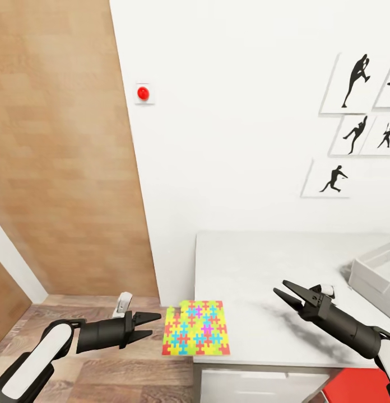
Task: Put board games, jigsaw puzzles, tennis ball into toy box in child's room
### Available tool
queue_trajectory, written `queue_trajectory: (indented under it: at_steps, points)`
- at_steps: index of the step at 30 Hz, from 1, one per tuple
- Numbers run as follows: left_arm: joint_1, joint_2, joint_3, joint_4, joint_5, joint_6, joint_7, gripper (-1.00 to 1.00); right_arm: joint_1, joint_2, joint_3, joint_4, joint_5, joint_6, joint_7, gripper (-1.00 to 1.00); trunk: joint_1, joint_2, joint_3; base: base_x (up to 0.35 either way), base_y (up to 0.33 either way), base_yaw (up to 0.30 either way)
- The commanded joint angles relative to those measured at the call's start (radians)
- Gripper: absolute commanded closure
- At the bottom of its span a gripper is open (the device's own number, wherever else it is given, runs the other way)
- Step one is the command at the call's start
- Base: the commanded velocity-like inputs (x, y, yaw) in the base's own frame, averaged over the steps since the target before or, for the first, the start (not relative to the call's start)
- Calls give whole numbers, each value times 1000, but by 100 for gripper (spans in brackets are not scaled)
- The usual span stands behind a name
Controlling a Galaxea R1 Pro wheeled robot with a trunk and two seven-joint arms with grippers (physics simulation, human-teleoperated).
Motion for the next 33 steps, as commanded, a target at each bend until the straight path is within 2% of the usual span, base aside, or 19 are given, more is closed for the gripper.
queue_trajectory:
  at_steps: [1,7,22,33]
  points:
    - [-1,1,-1,0,-10,0,-10,-100,-1,0,-1,1,3,4,5,-100,0,-1,-1,58,-210,0]
    - [-1,1,0,2,-12,0,-10,-100,-1,1,-1,1,3,4,5,-100,0,-1,-1,35,-128,0]
    - [-1,2,8,2,-14,0,-10,-100,-1,1,-1,1,4,4,-1,-100,0,-1,-1,4,-15,0]
    - [-1,2,7,2,-13,0,-11,-100,-1,1,1,1,1,4,-40,-100,42,-78,-35,0,0,0]
